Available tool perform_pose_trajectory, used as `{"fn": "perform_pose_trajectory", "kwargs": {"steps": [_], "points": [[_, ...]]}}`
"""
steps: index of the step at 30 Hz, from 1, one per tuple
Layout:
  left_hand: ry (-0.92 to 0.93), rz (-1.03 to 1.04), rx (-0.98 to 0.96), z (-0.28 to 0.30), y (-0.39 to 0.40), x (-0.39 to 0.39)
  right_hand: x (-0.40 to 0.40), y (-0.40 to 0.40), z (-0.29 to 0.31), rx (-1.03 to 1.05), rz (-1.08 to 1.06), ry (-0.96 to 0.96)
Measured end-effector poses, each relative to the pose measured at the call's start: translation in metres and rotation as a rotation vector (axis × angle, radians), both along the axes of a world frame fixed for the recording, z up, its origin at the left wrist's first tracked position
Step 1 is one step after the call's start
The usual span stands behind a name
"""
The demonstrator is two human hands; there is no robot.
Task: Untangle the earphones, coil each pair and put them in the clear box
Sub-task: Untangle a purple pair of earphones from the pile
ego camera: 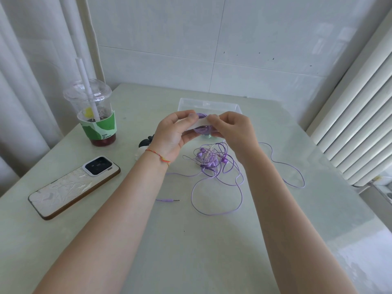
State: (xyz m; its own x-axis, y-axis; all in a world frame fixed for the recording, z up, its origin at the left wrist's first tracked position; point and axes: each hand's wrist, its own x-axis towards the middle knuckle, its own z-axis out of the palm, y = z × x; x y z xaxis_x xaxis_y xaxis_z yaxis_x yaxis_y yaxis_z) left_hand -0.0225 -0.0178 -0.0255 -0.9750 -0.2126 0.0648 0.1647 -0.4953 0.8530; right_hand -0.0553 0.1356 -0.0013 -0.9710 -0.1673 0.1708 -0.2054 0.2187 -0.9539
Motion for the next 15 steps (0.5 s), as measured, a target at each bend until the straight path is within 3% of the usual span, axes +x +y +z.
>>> {"fn": "perform_pose_trajectory", "kwargs": {"steps": [8,15], "points": [[0.021,-0.056,-0.02,-0.002,-0.003,0.002,-0.002,0.013,0.002,-0.347,0.276,-0.347],[-0.057,-0.033,-0.042,-0.008,-0.002,0.002,-0.01,0.025,0.005,-0.099,0.315,-0.353]]}}
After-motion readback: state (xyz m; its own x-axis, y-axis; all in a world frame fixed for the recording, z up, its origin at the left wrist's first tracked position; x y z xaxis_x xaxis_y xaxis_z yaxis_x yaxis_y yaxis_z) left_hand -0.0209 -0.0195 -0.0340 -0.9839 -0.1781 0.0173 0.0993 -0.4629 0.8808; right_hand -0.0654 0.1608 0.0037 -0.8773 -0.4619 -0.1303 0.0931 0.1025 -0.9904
